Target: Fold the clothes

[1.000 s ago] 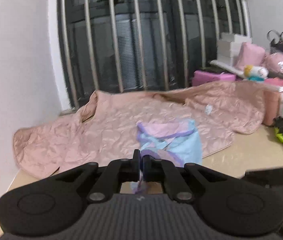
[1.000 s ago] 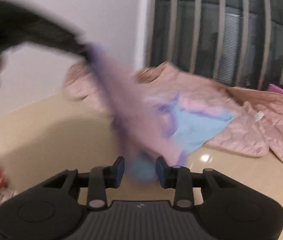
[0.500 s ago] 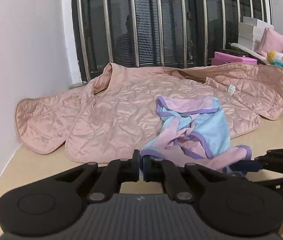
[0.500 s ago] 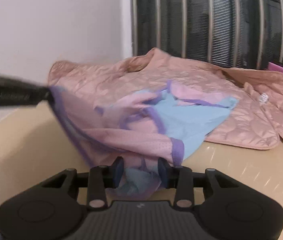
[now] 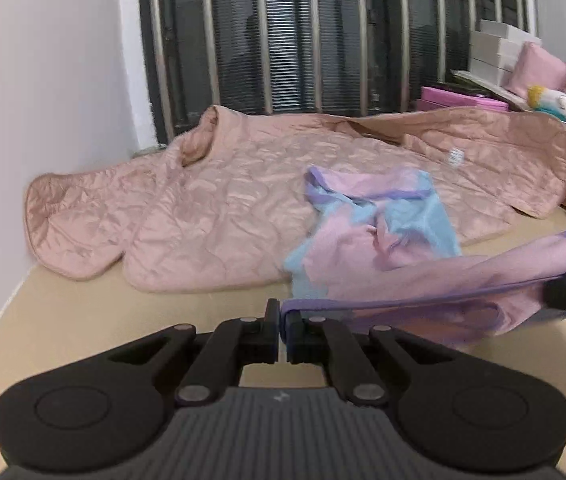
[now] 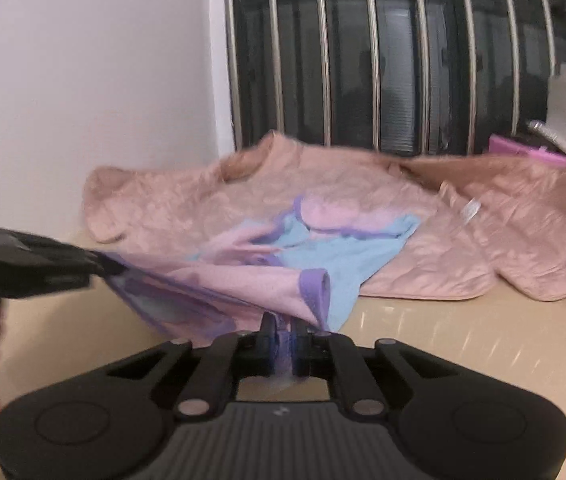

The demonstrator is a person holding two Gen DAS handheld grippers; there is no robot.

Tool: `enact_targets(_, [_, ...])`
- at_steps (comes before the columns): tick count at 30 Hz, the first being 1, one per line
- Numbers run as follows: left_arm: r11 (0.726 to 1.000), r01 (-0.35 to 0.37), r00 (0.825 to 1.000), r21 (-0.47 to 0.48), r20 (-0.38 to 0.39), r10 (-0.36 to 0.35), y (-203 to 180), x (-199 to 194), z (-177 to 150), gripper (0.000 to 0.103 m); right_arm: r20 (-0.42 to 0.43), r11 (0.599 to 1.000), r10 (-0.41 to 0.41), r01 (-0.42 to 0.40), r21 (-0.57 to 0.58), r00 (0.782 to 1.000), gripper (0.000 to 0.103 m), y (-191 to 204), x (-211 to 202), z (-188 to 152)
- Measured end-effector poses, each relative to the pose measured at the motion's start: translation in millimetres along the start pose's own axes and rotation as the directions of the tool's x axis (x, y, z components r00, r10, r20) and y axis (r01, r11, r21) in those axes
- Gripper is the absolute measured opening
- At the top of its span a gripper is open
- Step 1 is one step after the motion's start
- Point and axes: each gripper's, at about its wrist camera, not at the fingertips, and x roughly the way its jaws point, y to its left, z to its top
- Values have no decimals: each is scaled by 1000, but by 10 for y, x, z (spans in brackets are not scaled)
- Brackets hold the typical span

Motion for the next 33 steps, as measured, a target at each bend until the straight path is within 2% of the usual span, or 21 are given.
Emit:
enact_targets(4, [998,61,998,16,-8,-61,-141,-213,-226,2,-7,997,78,-78,-18,997,6,-12,-623,-110])
enact_targets(6, [997,73,997,27,-24,-72,-204,-184,-290,2,-52,991,129,-128,38,990,7,-143,-730,-177])
enact_targets(7, [997,63,998,37,-30,-62,-228,-139,-301,2,-67,987,146,-141,79,987,7,-231,-722,-215])
enact_targets(10, [997,45,998,57,-40,-43,-268,-33,-266,3,-121,987,97,-80,141,988,7,-386,-522,-294])
enact_targets(11, [997,37,999,67,-42,-34,-281,8,-252,3,-128,982,110,-88,165,986,7,-431,-455,-307])
enact_targets(13, [996,-8,999,89,-49,12,-280,163,-205,4,-61,935,244,-219,278,968,7,-578,-345,-306])
enact_targets(14, [998,-14,997,67,-76,20,-246,252,-171,5,-21,904,247,-223,365,969,7,-704,-258,-307])
enact_targets(15, [999,9,995,37,-96,-5,-202,297,-138,5,-33,891,186,-155,427,982,7,-806,-143,-304])
enact_targets(16, [999,29,995,23,-91,-27,-182,271,-122,5,-66,903,142,-102,418,988,7,-826,-62,-287])
enact_targets(17, [999,43,996,17,-84,-41,-168,241,-114,6,-83,921,134,-93,379,988,7,-799,-30,-252])
enact_targets(20, [995,-6,999,99,-50,11,-208,134,-208,17,-75,973,136,-119,197,988,8,-570,-198,-184])
enact_targets(22, [990,-20,999,143,-45,26,-244,119,-290,27,-77,1000,30,-30,0,997,12,-337,-316,-223])
enact_targets(23, [986,-23,999,165,-43,30,-269,117,-326,29,-76,997,-13,7,-79,997,12,-243,-345,-252])
enact_targets(24, [982,-34,998,185,-40,42,-298,121,-353,35,-85,992,-39,28,-122,996,12,-182,-347,-288])
enact_targets(26, [972,-63,997,226,-25,71,-371,130,-381,56,-98,978,-84,64,-197,992,19,-68,-340,-351])
enact_targets(29, [958,-94,995,271,-8,100,-441,140,-383,56,-106,966,-118,90,-242,987,22,57,-266,-381])
enact_targets(33, [969,-72,996,235,-32,82,-382,171,-335,56,-71,930,-218,185,-317,973,25,222,-136,-406])
